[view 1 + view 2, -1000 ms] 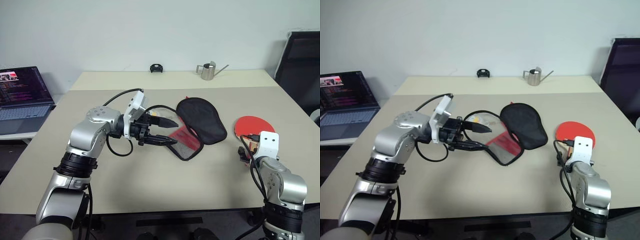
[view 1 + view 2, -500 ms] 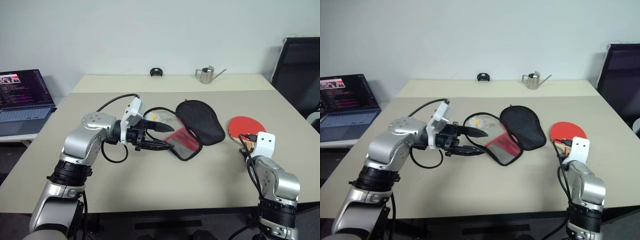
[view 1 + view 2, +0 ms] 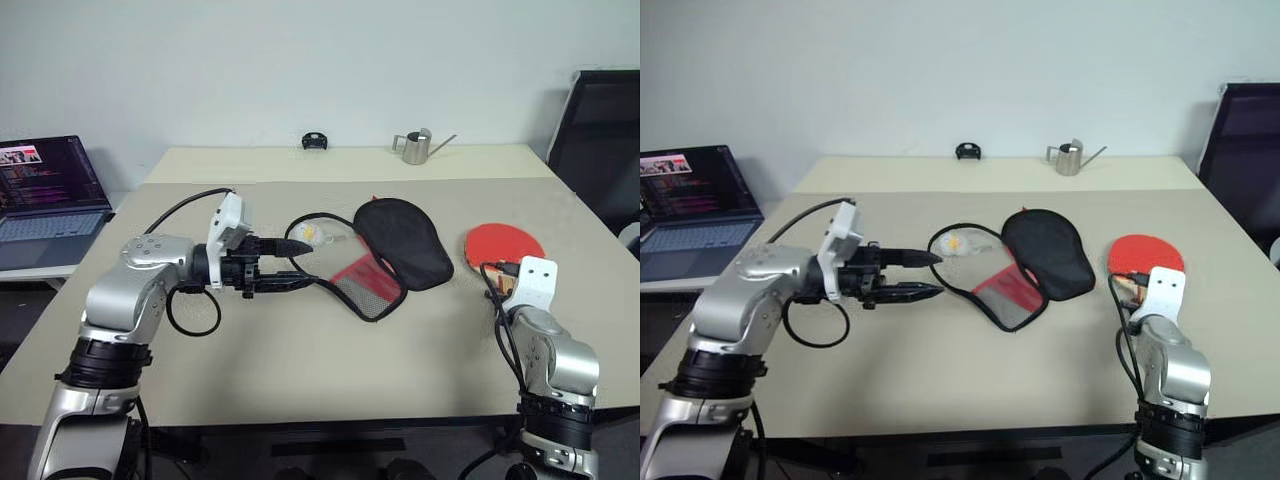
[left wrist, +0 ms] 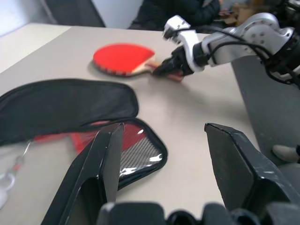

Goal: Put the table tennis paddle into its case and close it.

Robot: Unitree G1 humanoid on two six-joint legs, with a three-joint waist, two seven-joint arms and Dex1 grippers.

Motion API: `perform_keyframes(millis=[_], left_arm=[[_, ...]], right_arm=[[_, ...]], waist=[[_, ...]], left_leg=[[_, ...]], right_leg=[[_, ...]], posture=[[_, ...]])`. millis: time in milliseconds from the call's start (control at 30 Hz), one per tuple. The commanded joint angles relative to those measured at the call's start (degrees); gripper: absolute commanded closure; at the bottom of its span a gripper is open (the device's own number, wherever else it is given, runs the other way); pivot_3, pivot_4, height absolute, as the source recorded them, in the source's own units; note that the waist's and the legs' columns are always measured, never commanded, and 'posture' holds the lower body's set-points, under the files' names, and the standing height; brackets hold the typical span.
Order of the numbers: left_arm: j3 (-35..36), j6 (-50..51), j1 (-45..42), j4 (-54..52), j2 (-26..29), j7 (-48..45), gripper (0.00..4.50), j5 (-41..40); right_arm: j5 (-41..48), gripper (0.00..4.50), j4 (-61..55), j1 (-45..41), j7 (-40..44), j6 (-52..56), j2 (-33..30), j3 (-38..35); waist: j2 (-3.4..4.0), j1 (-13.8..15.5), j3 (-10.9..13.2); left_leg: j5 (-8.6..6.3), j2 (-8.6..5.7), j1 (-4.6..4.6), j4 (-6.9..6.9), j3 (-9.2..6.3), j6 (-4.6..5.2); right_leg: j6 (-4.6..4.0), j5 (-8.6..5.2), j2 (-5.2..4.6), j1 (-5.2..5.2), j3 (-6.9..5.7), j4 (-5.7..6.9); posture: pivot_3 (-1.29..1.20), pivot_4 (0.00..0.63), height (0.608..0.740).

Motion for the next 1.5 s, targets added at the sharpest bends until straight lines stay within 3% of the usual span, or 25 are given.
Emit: perform_keyframes(millis=[33,233,533,833,1100,1500], left_arm=[[2.5,0.4,0.7,-2.7,1.3,1.1,1.49,-1.6],[3.8,1.3,3.5,-5.0,1.8,2.8,1.49,-2.9],[4.1,1.8,5.4,-7.1,1.6,4.7,1.49,-3.9],[4.2,2.2,4.7,-7.7,1.4,6.1,1.49,-5.0],[3.7,2.1,4.6,-8.0,1.2,6.6,1.49,-5.1],[3.7,2.4,4.6,-8.4,1.3,6.7,1.49,-5.2]], right_arm=[[-0.1,3.36,-3.9,-3.4,1.4,-2.7,-1.1,3.1],[0.9,3.36,-2.2,-7.9,4.5,-2.0,-0.4,8.5],[1.2,3.36,10.1,-15.5,9.6,-7.4,2.2,15.6],[-0.6,3.36,23.0,-20.3,15.7,-15.0,0.1,20.6],[-2.4,3.36,31.0,-22.6,18.8,-19.5,-2.0,22.1],[-3.2,3.36,33.7,-23.3,19.0,-21.1,-2.9,21.2]], waist=[[0.00,-0.1,0.0],[0.03,-0.3,0.0],[0.03,-0.3,0.0],[0.03,-0.3,0.0],[0.03,-0.3,0.0],[0.03,-0.3,0.0]], left_leg=[[0.00,0.01,-0.05,-0.04,0.02,0.00],[0.01,0.09,-0.75,-0.03,0.03,-0.01],[0.01,0.08,-0.78,0.01,0.01,-0.01],[0.01,0.07,-0.80,0.01,0.01,-0.02],[0.01,0.07,-0.80,0.02,0.01,-0.03],[0.02,0.08,-0.79,0.04,0.02,-0.04]], right_leg=[[-0.02,-0.01,0.00,-0.09,0.02,-0.01],[-0.05,-0.01,0.02,-0.74,0.02,0.01],[-0.05,-0.01,0.00,-0.74,-0.04,0.00],[-0.06,0.00,-0.02,-0.75,-0.05,-0.02],[-0.06,0.00,-0.03,-0.75,-0.05,-0.01],[-0.06,0.00,-0.03,-0.75,-0.04,0.02]], posture=[[0.00,0.150,0.740],[0.00,0.150,0.740],[0.00,0.150,0.740],[0.00,0.150,0.740],[0.00,0.150,0.740],[0.00,0.150,0.740]])
